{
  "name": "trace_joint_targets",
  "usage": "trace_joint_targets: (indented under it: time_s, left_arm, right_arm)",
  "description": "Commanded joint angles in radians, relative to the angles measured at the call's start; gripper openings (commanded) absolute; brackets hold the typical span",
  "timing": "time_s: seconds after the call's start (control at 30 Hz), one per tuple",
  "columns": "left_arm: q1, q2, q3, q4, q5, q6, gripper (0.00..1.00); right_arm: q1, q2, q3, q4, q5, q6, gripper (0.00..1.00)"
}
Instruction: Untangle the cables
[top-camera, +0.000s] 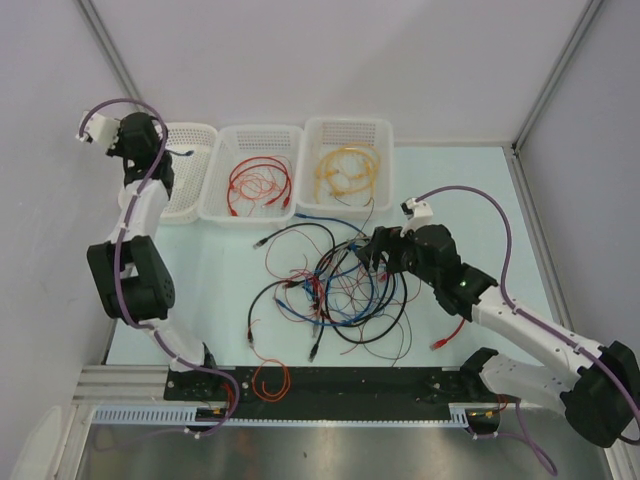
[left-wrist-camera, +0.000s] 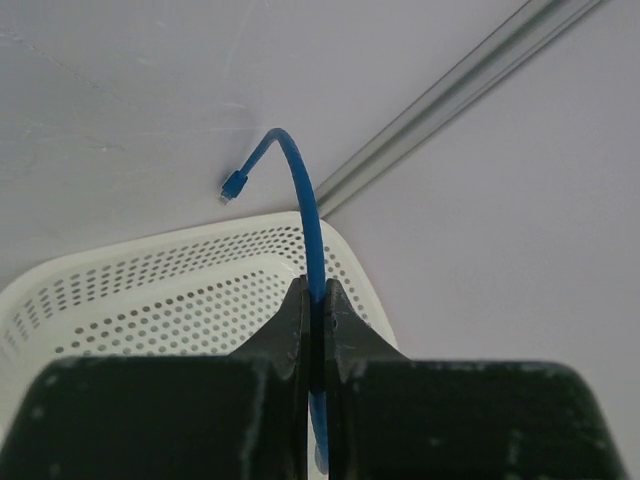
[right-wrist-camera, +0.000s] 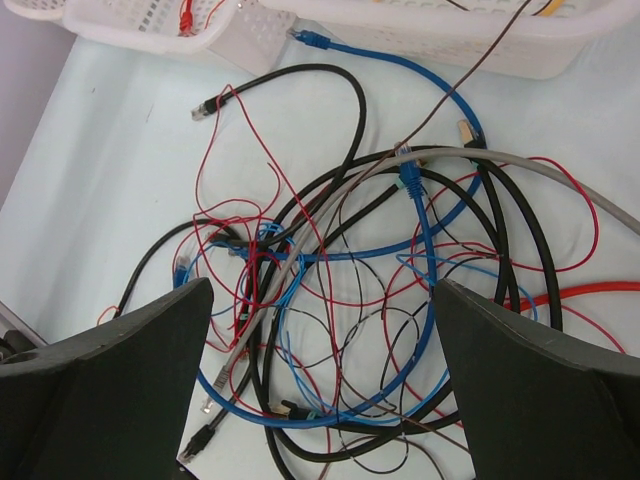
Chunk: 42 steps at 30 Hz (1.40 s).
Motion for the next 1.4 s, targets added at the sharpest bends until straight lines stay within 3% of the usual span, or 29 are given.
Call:
trace_joint_targets:
  time_s: [0.0, 0.1, 0.13, 0.3, 0.37, 0.43, 0.73, 0.87, 1.03, 1.27, 1.37]
  left_arm:
    - [-0.01, 0.043, 0.065, -0.02, -0.097, 0.105, 0.0]
    - [-0.011, 0.057, 0.07, -0.033, -0.08, 0.113, 0.11]
    - [-0.011, 0.057, 0.075, -0.033, -0.07, 0.125, 0.26]
    - [-0.022, 0.044, 0.099, -0.024, -0.031, 0.17, 0.67]
    - [-0.029, 0.035, 0.124, -0.03, -0.036, 0.186, 0.89]
    - [-0.036, 0.008, 0.128, -0.029, -0.037, 0.197, 0.99]
    - [-0.12, -0.158, 0.053, -0.055, 0.044, 0.17, 1.0]
    - [-0.29, -0.267, -0.045, -0.084, 0.125, 0.182, 1.0]
    - [-0.515, -0.425, -0.301, -0.087, 0.229, 0.115, 0.98]
    - [-0.686, -0.618, -0.554, -0.139, 0.269, 0.07, 0.97]
    - [-0.703, -0.727, -0.654, -0.191, 0.279, 0.035, 0.97]
  right_arm:
    - [-0.01, 0.017, 0.005, 0.038, -0.016, 0.022, 0.97]
    - [-0.014, 0.028, 0.005, 0.039, -0.021, 0.025, 0.97]
    - [-0.016, 0.03, 0.007, 0.038, -0.022, 0.025, 0.97]
    - [-0.019, 0.04, 0.005, 0.039, -0.028, 0.032, 0.97]
    - [-0.02, 0.039, 0.007, 0.039, -0.027, 0.037, 0.97]
    - [-0.017, 0.033, 0.005, 0.039, -0.053, 0.037, 0.97]
    - [-0.02, -0.021, 0.005, 0.038, -0.039, 0.022, 0.98]
    - [-0.045, -0.029, 0.005, 0.081, 0.04, 0.037, 0.99]
    - [-0.117, 0.069, 0.005, 0.119, 0.082, 0.134, 0.98]
    - [-0.152, 0.249, 0.013, 0.409, 0.021, 0.18, 0.81]
    - [-0.148, 0.353, 0.088, 0.408, -0.001, 0.171, 0.77]
